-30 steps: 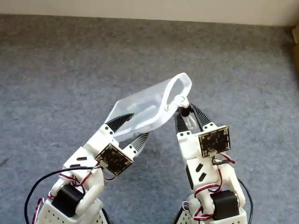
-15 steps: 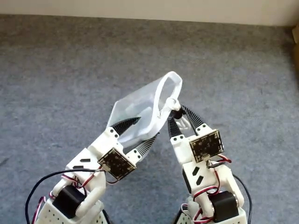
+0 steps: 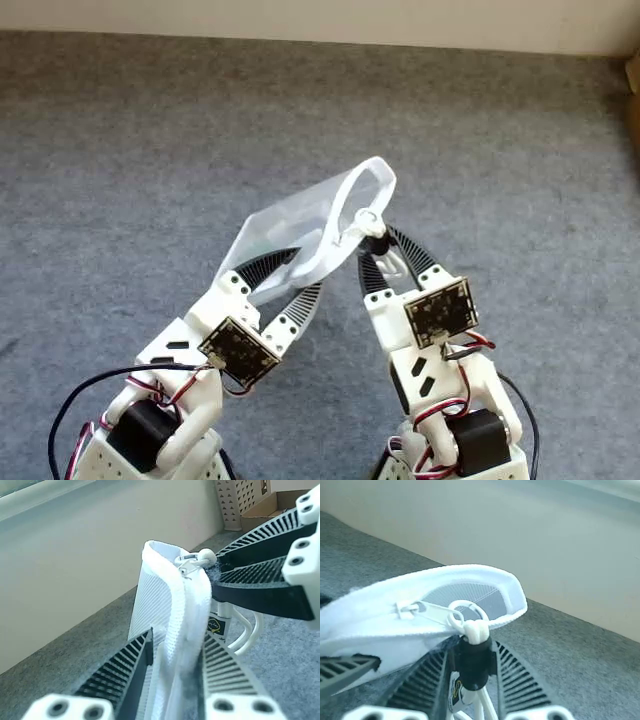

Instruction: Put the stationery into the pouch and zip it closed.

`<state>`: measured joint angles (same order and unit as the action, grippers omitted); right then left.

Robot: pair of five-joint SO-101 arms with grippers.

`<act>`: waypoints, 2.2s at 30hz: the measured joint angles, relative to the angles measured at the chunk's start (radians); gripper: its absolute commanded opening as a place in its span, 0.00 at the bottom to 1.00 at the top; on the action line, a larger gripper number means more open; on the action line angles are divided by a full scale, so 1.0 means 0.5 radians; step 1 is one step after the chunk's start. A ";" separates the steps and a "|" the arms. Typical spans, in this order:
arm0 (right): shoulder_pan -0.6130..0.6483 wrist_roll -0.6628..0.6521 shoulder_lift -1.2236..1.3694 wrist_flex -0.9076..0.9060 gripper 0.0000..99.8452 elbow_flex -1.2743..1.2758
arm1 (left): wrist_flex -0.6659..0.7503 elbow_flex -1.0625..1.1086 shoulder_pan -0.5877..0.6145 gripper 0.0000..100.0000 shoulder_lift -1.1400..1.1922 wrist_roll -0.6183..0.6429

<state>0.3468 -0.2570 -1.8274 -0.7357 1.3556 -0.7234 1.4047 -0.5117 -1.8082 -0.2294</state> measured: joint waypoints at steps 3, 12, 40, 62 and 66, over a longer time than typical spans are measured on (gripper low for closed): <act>0.068 0.000 0.006 0.000 0.00 0.000 | 0.000 0.000 0.000 0.01 0.000 0.000; -0.040 -0.003 0.003 0.000 0.00 0.000 | -0.012 0.000 0.000 0.00 0.000 0.000; -0.316 -0.012 0.006 0.405 0.00 0.132 | -0.178 -0.160 0.190 0.00 0.003 0.089; -0.319 -0.012 0.003 0.408 0.00 0.132 | -0.829 -0.789 0.230 0.00 0.006 0.227; -0.319 -0.012 0.003 0.408 0.00 0.132 | -0.853 -0.856 0.261 0.00 0.006 0.233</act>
<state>0.1872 -0.2631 -1.8259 -0.5317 1.4216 -1.1500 0.9766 -0.3813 -1.8052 -0.1128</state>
